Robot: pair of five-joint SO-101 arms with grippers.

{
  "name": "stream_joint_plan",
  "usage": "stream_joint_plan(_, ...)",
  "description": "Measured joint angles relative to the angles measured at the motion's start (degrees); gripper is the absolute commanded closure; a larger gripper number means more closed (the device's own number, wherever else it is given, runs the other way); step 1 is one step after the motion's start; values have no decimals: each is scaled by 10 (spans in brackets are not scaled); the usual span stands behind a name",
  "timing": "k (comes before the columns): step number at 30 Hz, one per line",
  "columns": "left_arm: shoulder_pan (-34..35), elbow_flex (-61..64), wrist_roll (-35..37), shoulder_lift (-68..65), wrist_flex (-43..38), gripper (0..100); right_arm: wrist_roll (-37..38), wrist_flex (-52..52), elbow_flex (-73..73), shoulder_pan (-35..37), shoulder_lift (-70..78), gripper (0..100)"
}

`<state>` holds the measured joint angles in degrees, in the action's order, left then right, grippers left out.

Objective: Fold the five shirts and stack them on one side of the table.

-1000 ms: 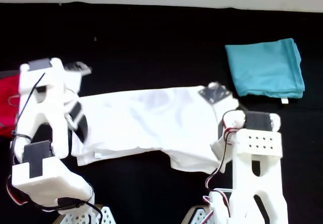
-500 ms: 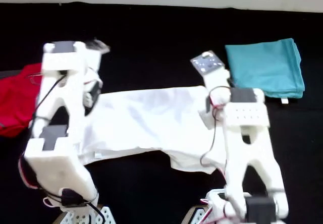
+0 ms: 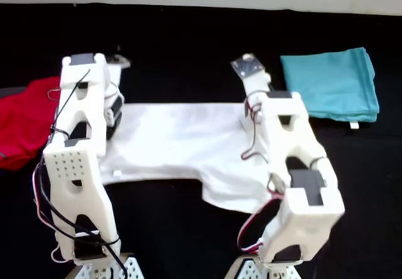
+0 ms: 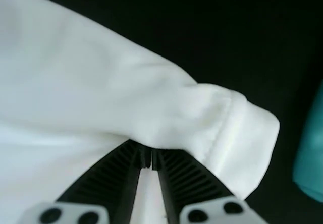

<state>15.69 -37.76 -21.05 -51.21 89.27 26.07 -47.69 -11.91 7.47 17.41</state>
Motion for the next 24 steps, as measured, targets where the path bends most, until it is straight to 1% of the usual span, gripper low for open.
stream_joint_plan(3, 0, -113, -1, -55, 1, 991, 0, -15, 88, 1, 70, 985)
stream_joint_plan(5, 0, -178, -1, -84, 21, 991, 0, -59, 149, 7, 103, 985)
stream_joint_plan(8, -3, -258, -2, -118, 77, 991, 0, -148, 227, 15, 113, 986)
stream_joint_plan(10, -6, -280, -3, -122, 105, 991, 0, -206, 274, 18, 113, 986)
stream_joint_plan(12, -6, -282, -3, -121, 114, 991, 0, -265, 318, 22, 113, 987)
stream_joint_plan(15, -1, -236, -3, -88, 117, 991, 0, -359, 382, 30, 113, 987)
stream_joint_plan(17, 4, -171, -3, -33, 117, 991, 0, -414, 425, 37, 113, 988)
stream_joint_plan(21, 7, 6, -26, 99, 113, 991, 0, -508, 522, 51, 113, 993)
stream_joint_plan(24, 7, 152, -33, 185, 55, 991, -18, -523, 550, 53, 98, 993)
